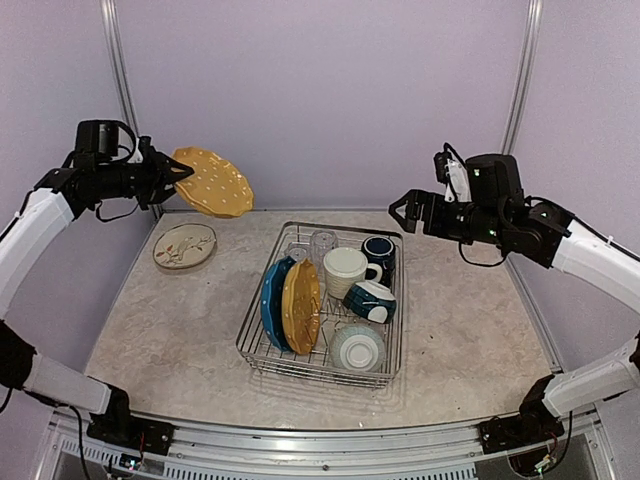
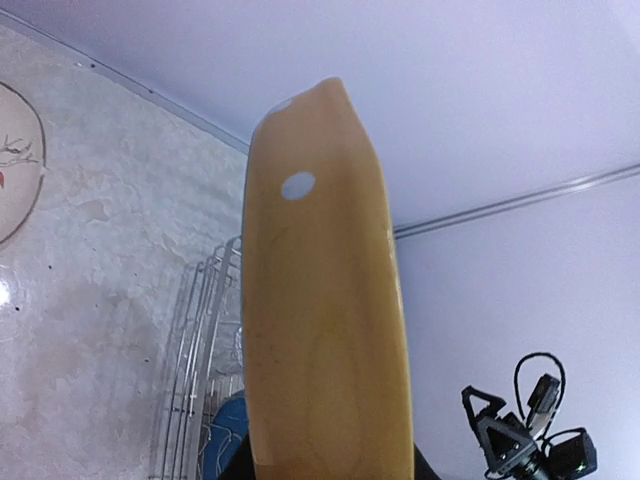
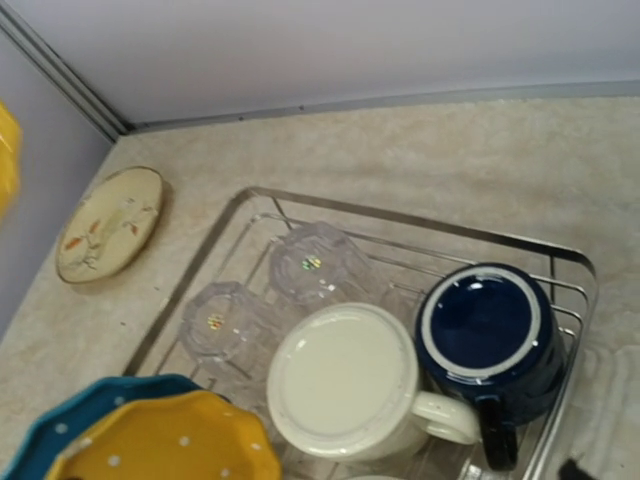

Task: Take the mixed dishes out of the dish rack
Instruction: Place the plate on the plate.

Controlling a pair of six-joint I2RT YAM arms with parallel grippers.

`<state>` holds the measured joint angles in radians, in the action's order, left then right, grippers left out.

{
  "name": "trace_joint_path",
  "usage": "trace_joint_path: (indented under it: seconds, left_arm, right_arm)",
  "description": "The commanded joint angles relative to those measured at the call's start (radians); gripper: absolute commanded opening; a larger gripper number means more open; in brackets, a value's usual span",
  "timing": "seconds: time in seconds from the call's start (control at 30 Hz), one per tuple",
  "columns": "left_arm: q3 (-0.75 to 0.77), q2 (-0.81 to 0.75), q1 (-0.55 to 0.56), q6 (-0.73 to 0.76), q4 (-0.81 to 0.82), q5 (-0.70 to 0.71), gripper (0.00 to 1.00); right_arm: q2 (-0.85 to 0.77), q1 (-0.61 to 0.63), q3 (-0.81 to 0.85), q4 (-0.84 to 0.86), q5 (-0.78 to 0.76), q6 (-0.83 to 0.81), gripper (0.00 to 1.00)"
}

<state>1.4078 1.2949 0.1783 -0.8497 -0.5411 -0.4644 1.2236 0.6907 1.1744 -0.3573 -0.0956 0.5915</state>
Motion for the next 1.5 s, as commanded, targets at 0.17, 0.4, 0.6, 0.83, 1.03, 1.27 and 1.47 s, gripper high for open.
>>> trace_joint_path:
  seconds: [0.17,0.4,0.6,0.83,1.03,1.27,1.47]
  left_arm:
    - [-0.11,0.029,-0.301,-0.162,0.341,-0.077,0.01]
    - [-0.158,0.185,-0.38,-0.198,0.468,-0.016,0.01]
    - [-0.154,0.326,-0.417,-0.217,0.515,-0.015,0.01]
    - [-0.126,0.465,-0.423,-0.225,0.533,-0.027,0.0]
    - [-0.122,0.53,-0.431,-0.221,0.589,-0.032,0.0]
    - [-0.152,0.585,-0.434,-0.23,0.701,-0.1,0.03]
    - [-0.191,0.591,-0.44,-0.21,0.667,-0.077,0.19]
  right_arm:
    - [0.018,-0.014,0.017,-0.051,-0.036,-0.034,1.0]
    - [-0.001,-0.022,0.018,-0.07,-0.051,-0.038,1.0]
    - [-0.023,-0.026,-0.001,-0.071,-0.053,-0.02,1.0]
    - [-0.044,-0.029,-0.001,-0.075,-0.057,-0.015,1.0]
    - [-0.057,-0.03,-0.011,-0.074,-0.061,-0.01,1.0]
    - [-0.068,-0.03,-0.028,-0.063,-0.058,-0.002,1.0]
    - [-0.068,-0.031,-0.036,-0.052,-0.052,0.0,1.0]
